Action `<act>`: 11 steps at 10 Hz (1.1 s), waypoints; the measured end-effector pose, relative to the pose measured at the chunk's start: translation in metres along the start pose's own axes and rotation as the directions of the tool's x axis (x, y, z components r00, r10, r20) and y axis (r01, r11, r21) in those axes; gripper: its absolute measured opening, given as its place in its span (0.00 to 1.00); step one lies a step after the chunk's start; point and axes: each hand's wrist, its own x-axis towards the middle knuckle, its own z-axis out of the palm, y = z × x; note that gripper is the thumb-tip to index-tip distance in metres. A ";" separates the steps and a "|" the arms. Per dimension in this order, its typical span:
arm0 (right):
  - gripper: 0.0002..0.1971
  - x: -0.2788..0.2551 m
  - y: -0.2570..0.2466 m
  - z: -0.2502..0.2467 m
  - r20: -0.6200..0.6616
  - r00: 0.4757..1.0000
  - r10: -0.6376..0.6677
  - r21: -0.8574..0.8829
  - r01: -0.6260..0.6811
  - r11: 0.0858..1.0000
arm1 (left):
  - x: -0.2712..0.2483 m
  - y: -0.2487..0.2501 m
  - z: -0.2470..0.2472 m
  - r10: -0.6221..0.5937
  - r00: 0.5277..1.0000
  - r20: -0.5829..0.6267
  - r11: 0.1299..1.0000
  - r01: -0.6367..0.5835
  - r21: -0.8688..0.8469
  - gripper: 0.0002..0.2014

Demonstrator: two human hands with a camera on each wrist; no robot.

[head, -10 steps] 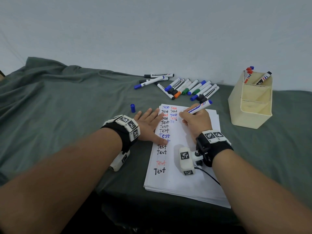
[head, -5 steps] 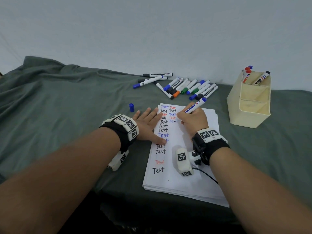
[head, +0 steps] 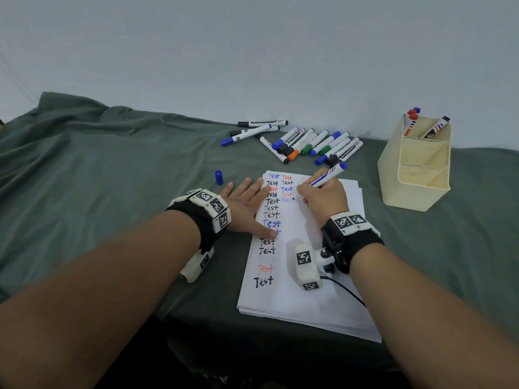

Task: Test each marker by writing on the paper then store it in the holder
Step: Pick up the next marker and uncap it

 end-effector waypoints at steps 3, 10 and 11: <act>0.04 -0.002 0.000 -0.004 0.021 1.000 -0.015 0.002 0.015 1.000 | 0.002 0.000 0.000 -0.003 1.000 0.001 1.000 0.003 -0.001 0.61; 0.09 -0.002 0.003 -0.003 0.061 0.996 -0.057 0.007 0.057 0.998 | 0.001 0.000 0.001 -0.008 1.000 0.000 1.000 0.008 0.003 0.61; 0.10 -0.001 0.002 -0.003 0.077 0.996 -0.042 -0.002 0.043 0.999 | 0.001 0.001 0.000 -0.014 1.000 0.005 1.000 0.014 0.006 0.61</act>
